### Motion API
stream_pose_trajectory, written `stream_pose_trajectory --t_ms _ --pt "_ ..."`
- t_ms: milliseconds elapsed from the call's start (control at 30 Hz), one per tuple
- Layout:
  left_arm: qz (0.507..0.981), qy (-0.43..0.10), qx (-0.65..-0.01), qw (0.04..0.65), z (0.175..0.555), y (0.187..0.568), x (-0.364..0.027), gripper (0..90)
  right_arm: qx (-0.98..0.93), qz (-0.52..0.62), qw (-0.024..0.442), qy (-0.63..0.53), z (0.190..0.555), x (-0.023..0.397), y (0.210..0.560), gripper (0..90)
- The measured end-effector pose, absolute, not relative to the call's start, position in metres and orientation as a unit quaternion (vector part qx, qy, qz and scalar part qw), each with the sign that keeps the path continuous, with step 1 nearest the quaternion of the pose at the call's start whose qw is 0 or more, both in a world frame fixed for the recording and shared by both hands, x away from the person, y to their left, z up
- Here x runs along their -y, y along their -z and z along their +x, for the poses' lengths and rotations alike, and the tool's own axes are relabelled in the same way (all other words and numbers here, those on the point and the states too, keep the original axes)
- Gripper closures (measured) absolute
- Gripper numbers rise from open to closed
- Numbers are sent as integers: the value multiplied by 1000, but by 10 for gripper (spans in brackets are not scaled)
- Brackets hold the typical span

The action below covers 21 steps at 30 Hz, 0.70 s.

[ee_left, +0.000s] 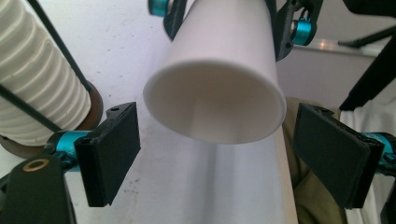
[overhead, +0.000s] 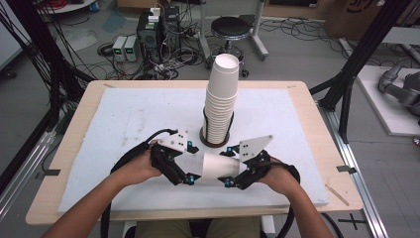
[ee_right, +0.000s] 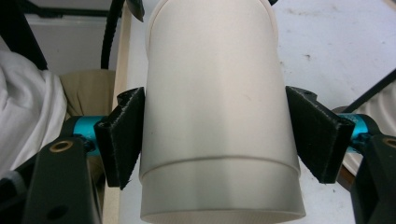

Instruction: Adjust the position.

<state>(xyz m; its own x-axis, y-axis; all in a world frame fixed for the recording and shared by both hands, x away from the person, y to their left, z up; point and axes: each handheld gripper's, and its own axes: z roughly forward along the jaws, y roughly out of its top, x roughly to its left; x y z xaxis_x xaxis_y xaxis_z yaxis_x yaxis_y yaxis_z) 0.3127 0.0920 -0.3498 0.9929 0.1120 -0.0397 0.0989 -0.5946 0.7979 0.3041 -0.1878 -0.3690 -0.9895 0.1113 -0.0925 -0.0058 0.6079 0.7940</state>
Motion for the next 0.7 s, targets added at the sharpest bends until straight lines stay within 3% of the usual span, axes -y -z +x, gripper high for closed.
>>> stream_pose_trajectory --t_ms 133,333,700 --pt "877 8 -83 473 313 354 -97 151 -880 41 67 -468 302 197 370 253" --pt "860 20 -69 504 309 362 -101 151 -860 50 58 -504 301 206 372 253" --pt "838 13 -78 541 308 370 -100 135 -852 47 50 -519 302 208 376 253"
